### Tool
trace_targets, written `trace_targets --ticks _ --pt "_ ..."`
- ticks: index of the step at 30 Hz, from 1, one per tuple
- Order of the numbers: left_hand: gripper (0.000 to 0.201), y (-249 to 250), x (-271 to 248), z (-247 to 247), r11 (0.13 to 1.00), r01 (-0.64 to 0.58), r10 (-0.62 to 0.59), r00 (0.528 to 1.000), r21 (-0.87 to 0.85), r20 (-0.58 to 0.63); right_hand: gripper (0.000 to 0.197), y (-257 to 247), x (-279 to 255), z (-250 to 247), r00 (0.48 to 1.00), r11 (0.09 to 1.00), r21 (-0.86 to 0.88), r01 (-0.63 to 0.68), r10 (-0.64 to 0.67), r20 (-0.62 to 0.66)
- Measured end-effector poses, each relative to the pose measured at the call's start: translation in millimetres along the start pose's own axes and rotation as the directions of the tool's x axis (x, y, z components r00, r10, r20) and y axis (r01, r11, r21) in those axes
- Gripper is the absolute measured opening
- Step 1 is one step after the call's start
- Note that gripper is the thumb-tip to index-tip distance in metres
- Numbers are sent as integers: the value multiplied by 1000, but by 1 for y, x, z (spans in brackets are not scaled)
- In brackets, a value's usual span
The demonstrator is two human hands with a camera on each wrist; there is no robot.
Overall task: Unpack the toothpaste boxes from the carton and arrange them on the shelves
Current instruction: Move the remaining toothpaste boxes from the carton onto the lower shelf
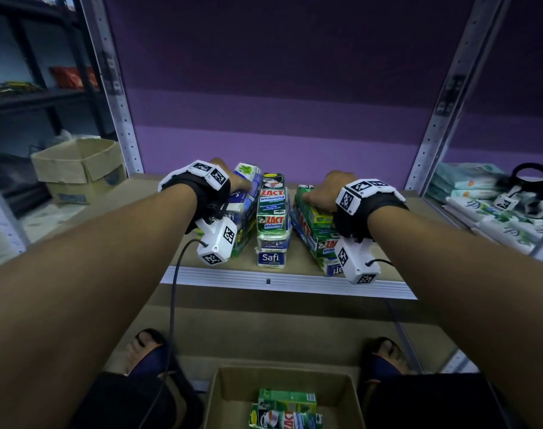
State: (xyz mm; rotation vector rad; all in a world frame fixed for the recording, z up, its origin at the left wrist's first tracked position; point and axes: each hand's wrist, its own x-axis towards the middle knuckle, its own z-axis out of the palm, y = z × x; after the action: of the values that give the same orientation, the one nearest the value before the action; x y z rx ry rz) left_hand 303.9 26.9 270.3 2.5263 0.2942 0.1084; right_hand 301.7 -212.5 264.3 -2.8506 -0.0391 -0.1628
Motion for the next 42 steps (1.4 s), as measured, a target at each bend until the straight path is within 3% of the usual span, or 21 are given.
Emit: trace_targets --ticks 5,8,15,20,31,42 --pt "43 1 -8 -1 995 -61 61 998 -84 -4 51 -5 -8 -3 1000 1000 -11 -8 8 9" --pt "34 3 -20 -3 993 -109 108 994 -41 -19 52 -6 -18 -11 1000 999 -36 -11 11 13" --pt "31 12 -58 -14 979 -195 196 981 59 2 27 -6 -53 -35 999 999 -37 16 -14 45" --pt "23 19 -87 -25 959 -265 267 964 102 -7 37 -7 -90 -57 996 995 -59 80 -77 45" --pt "25 26 -142 -43 933 -347 341 937 96 73 17 4 -144 -81 968 981 141 132 -158 197" --pt "18 -3 -160 -10 931 -362 322 880 53 350 20 26 -161 -31 886 987 135 84 -136 444"
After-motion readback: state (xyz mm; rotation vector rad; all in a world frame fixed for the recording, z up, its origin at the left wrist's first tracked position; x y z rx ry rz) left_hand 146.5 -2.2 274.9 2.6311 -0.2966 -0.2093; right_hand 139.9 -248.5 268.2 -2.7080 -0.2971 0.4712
